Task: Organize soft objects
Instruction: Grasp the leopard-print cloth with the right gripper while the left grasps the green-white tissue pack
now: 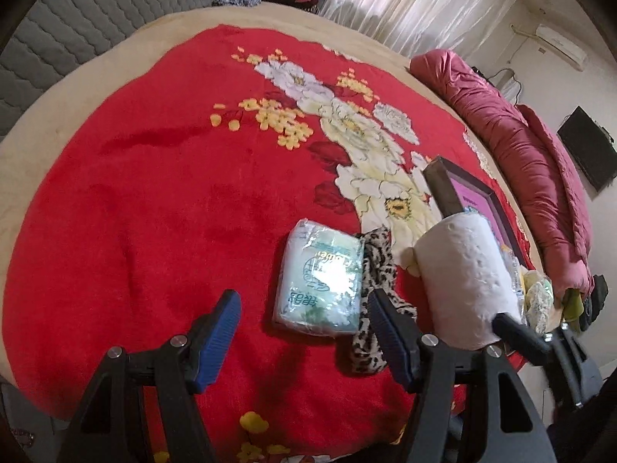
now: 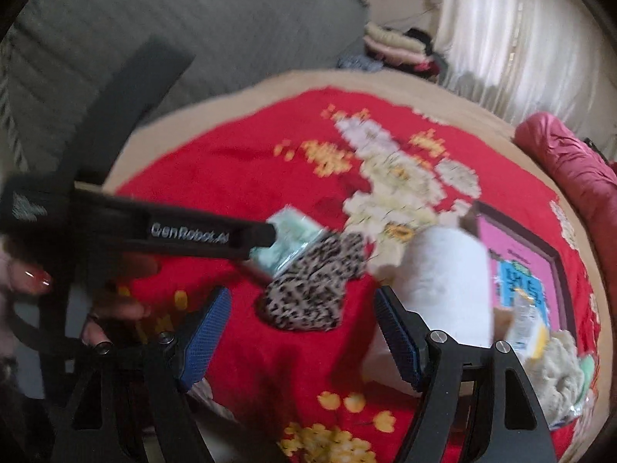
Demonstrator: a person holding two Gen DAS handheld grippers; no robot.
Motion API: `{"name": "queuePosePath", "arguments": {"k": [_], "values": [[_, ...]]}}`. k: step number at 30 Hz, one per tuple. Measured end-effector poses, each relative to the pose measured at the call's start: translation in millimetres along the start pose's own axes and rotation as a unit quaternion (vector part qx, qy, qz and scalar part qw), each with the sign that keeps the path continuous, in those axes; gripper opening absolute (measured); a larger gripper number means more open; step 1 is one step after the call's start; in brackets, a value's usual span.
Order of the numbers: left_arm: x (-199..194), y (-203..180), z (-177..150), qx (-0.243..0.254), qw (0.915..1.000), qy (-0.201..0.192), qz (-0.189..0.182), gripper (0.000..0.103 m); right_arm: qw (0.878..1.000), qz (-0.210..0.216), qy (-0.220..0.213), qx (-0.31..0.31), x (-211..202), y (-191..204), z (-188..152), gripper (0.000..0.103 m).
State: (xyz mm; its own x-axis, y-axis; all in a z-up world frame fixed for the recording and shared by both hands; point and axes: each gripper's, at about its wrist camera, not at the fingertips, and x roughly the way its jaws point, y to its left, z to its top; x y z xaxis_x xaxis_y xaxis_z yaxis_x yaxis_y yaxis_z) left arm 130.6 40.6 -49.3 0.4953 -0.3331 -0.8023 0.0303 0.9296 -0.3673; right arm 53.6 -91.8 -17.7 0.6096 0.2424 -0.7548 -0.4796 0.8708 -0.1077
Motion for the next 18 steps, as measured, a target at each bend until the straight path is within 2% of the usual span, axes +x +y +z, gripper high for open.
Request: {"name": "queuePosePath", "arguments": {"k": [5,7,12,14,15,17,18], "values": [[8.4,2.0,2.6,0.003,0.9999,0.012,-0.006,0.067,0.998,-0.017,0.049,-0.023,41.1,5.9,-1.9,0.078],[10.7,3.7,5.0,0.000,0.9999,0.013,-0.008,0.067,0.997,-0.037,0.062,-0.037,55.1,7.9,-2.0,0.078],[15.8,7.9,6.9,-0.005,0.9997,0.019,-0.013,0.067,0.993,-0.076,0.074,-0.052,75.8,3.1,2.8,0.078],[19.0,9.3,7.4,-0.007,0.9996,0.023,-0.014,0.068,0.993,-0.076,0.074,-0.056,79.9,0.3,5.6,0.076],[20.1,10.1,7.9,-0.007,0.9996,0.024,-0.014,0.068,0.992,-0.080,0.073,-0.062,81.5,0.0,6.7,0.074],[23.8,11.9,9.0,-0.009,0.9995,0.029,-0.012,0.067,0.990,-0.089,0.075,-0.074,84.5,-0.2,7.8,0.057],[25.7,12.1,9.5,-0.008,0.9994,0.031,-0.013,0.067,0.989,-0.096,0.076,-0.082,85.0,-1.0,8.3,0.041]]}}
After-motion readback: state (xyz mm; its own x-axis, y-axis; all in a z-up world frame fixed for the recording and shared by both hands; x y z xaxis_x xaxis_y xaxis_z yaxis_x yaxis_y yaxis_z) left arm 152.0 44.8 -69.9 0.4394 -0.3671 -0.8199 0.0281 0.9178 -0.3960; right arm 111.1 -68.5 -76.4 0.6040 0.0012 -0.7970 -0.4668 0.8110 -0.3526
